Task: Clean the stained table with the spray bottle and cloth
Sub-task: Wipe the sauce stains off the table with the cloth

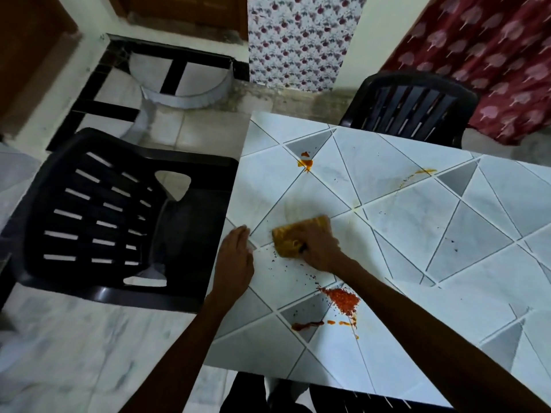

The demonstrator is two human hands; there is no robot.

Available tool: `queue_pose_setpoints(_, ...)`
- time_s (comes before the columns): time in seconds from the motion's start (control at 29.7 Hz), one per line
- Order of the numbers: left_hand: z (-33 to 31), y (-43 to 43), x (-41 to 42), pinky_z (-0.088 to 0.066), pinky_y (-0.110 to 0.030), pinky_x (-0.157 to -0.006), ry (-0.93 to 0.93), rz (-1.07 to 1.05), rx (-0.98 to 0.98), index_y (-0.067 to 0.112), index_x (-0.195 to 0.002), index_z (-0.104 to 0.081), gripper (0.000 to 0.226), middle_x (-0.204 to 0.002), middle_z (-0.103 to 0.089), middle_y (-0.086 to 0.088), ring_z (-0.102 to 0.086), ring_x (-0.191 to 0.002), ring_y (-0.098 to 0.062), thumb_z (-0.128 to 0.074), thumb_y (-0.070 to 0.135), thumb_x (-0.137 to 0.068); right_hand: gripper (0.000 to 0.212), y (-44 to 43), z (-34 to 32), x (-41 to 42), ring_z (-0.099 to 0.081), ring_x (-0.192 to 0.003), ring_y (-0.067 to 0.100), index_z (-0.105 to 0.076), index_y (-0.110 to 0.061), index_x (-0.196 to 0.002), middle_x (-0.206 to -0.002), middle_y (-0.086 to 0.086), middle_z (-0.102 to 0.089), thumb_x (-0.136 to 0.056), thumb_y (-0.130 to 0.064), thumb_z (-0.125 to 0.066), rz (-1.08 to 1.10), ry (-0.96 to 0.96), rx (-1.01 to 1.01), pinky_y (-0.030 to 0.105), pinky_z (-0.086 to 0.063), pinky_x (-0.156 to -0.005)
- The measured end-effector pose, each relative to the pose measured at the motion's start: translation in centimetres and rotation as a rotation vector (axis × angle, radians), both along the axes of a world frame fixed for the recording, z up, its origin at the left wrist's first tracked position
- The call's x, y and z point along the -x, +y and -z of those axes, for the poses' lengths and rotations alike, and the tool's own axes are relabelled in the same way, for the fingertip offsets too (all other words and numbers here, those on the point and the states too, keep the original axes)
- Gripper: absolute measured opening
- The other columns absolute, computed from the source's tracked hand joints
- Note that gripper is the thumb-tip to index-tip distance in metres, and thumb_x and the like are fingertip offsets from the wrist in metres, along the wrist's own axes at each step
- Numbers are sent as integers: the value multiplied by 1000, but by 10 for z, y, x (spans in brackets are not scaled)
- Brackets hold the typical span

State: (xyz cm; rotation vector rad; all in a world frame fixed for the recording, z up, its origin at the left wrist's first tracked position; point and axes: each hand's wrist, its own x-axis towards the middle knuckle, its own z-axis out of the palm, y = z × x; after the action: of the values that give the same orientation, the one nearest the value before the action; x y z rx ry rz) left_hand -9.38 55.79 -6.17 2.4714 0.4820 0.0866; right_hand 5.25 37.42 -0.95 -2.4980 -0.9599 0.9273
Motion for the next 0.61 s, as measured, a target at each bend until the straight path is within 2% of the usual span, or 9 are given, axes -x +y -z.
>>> queue_pose_setpoints(0.13,-1,-3,16,-34,-46,-117,-1,8,33,3,-145,-42,51,-147,-45,-16,-41,-139,-31,-49,16,-96,55,-64,9,36,-40,-137,35,-62,-31,-133,-145,7,-52,-80,-19,-61,-100,30,140,57,-29,-114)
queue_pose_setpoints(0.2,-1,-5,23,-33,-44,-117,7,6,40,3,-145,-42,52,-147,-46,-17,-42,-137,-31,-47,20,-96,52,-86,12,41,-46,-134,34,-66,-31,-128,-141,6,-57,-78,-23,-56,-117,68,204,57,-31,-114)
queue_pose_setpoints(0.27,0,-6,30,-32,-40,-117,13,9,44,2,-144,-43,54,-146,-46,-17,-43,-135,-31,-42,25,-96,50,-91,1,34,-55,-125,31,-68,-26,-125,-130,8,-65,-78,-22,-51,-79,133,227,50,-38,-112)
queue_pose_setpoints(0.37,3,-7,43,-29,-35,-116,19,19,52,2,-145,-42,57,-147,-45,-17,-42,-136,-29,-39,29,-96,43,-78,-35,17,-61,-113,29,-68,-20,-122,-119,8,-67,-83,-7,-57,16,188,126,47,-48,-100)
queue_pose_setpoints(0.44,4,-8,50,-27,-33,-116,34,-3,74,2,-146,-40,54,-148,-44,-18,-42,-137,-30,-48,23,-97,33,-55,-65,4,-62,-108,23,-71,-26,-110,-115,-2,-69,-80,-33,-59,100,201,-15,42,-50,-95)
queue_pose_setpoints(0.47,4,-9,54,-26,-33,-116,39,-17,85,2,-146,-40,53,-148,-43,-18,-42,-137,-31,-52,20,-98,35,-40,-77,-2,-64,-106,21,-71,-33,-102,-113,-4,-71,-75,-48,-55,138,174,-86,40,-51,-94)
queue_pose_setpoints(0.51,3,-11,58,-25,-32,-116,43,-29,94,2,-146,-40,52,-149,-43,-18,-41,-137,-31,-55,17,-98,36,-24,-81,-11,-66,-105,22,-71,-40,-96,-112,-3,-72,-70,-54,-50,187,151,-149,40,-51,-95)
queue_pose_setpoints(0.57,-1,-15,67,-24,-31,-117,44,-55,124,2,-146,-39,53,-150,-41,-18,-40,-139,-30,-56,13,-97,32,13,-78,-24,-67,-108,28,-69,-49,-93,-113,1,-73,-71,-48,-46,204,104,-224,46,-51,-99)
queue_pose_setpoints(0.61,-2,-16,70,-23,-31,-118,45,-71,146,2,-147,-38,54,-151,-40,-18,-38,-140,-30,-56,11,-97,33,35,-76,-27,-65,-111,31,-69,-47,-98,-116,2,-72,-75,-44,-46,173,62,-199,49,-51,-99)
